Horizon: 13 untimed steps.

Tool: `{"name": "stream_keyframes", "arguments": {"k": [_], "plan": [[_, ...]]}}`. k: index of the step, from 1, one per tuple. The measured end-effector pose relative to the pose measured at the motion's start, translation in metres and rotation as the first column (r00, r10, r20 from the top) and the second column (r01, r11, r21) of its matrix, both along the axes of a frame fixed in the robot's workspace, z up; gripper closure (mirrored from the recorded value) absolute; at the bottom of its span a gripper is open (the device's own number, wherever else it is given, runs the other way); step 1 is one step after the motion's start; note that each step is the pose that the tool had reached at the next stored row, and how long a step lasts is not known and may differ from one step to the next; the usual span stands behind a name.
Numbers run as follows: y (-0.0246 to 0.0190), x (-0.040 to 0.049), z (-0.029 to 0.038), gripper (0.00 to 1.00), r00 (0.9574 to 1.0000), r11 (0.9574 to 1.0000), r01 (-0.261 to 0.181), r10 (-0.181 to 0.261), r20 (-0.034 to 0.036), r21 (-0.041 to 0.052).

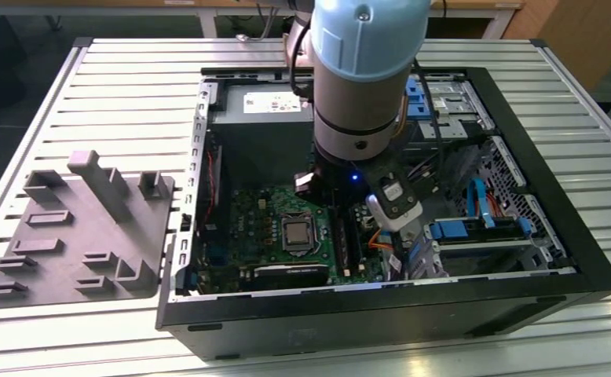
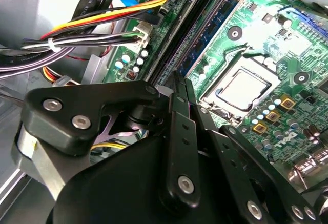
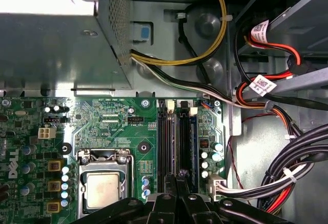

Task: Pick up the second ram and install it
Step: 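Insert the second ram into the second slot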

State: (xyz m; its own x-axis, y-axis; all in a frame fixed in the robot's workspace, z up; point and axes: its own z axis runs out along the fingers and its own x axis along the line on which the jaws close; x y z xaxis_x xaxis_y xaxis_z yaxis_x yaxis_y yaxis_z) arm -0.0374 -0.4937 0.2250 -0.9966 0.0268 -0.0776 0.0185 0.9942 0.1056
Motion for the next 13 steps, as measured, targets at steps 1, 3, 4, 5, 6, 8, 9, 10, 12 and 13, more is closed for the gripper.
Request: {"name": "stream_keyframes", "arguments": {"k": [1, 3, 4, 5, 6, 8, 9, 10, 12, 13], "plan": [[0.0000, 0.0000, -0.0004, 0.88, 1.0000, 1.0000, 0.000, 0.000, 0.0000, -0.0001], [-0.0001, 0.0000, -0.0008, 0.88, 1.0000, 1.0000, 0.000, 0.000, -0.0002, -0.0004], [-0.0001, 0.0000, -0.0009, 0.88, 1.0000, 1.0000, 0.000, 0.000, -0.0001, -0.0005], [-0.0001, -0.0001, -0.0011, 0.88, 1.0000, 1.0000, 0.000, 0.000, -0.0001, -0.0004], [0.0000, -0.0001, -0.0012, 0.88, 1.0000, 1.0000, 0.000, 0.000, -0.0001, -0.0002], [0.0000, -0.0002, -0.0012, 0.88, 1.0000, 1.0000, -0.001, 0.001, -0.0001, -0.0002], [0.0000, -0.0003, -0.0013, 0.88, 1.0000, 1.0000, -0.001, 0.001, -0.0001, -0.0003], [0.0000, -0.0006, -0.0013, 0.88, 1.0000, 1.0000, -0.001, 0.001, 0.0000, -0.0003], [0.0000, -0.0010, -0.0014, 0.88, 1.0000, 1.0000, -0.002, 0.002, 0.0000, -0.0003], [0.0000, -0.0011, -0.0015, 0.88, 1.0000, 1.0000, -0.002, 0.002, 0.0000, -0.0002]]}}
